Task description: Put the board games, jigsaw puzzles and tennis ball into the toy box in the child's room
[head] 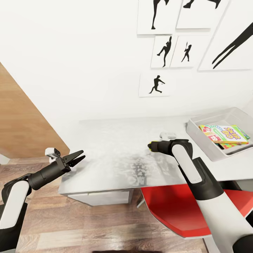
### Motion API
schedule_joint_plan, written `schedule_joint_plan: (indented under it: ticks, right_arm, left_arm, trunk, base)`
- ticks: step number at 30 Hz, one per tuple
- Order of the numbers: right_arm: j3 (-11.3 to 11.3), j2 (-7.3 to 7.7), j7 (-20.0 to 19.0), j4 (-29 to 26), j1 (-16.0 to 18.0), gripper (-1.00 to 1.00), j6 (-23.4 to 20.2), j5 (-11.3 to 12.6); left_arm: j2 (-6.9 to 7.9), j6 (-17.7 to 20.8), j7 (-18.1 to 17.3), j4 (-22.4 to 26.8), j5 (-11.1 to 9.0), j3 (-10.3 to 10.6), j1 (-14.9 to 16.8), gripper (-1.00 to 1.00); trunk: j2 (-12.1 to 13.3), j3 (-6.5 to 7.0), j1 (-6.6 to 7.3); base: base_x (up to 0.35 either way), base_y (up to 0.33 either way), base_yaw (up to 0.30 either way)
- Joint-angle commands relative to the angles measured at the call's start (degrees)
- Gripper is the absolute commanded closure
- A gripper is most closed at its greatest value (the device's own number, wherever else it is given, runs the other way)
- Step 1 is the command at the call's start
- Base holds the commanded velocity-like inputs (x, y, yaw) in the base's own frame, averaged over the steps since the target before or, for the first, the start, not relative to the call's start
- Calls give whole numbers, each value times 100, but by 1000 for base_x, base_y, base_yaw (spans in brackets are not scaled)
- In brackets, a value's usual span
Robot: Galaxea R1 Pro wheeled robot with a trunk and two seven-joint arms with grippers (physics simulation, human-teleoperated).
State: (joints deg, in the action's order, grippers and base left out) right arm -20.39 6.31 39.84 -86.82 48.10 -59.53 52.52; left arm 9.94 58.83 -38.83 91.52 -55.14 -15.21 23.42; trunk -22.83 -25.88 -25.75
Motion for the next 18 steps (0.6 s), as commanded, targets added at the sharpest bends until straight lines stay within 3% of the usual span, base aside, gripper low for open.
schedule_joint_plan:
  ticks: [1, 18]
  right_arm:
    - [-11, 6, 59, -15, 7, 100, -11, 51]
    - [41, 17, 59, -181, 7, 100, -20, 56]
  left_arm:
    - [-1, 23, -29, 0, 21, -8, 5, -100]
    - [5, 32, -29, 6, 16, -33, -20, -100]
  trunk:
    - [-9, 1, -4]
    - [-9, 158, -4]
  base:
    - [0, 0, 0]
    - [0, 0, 0]
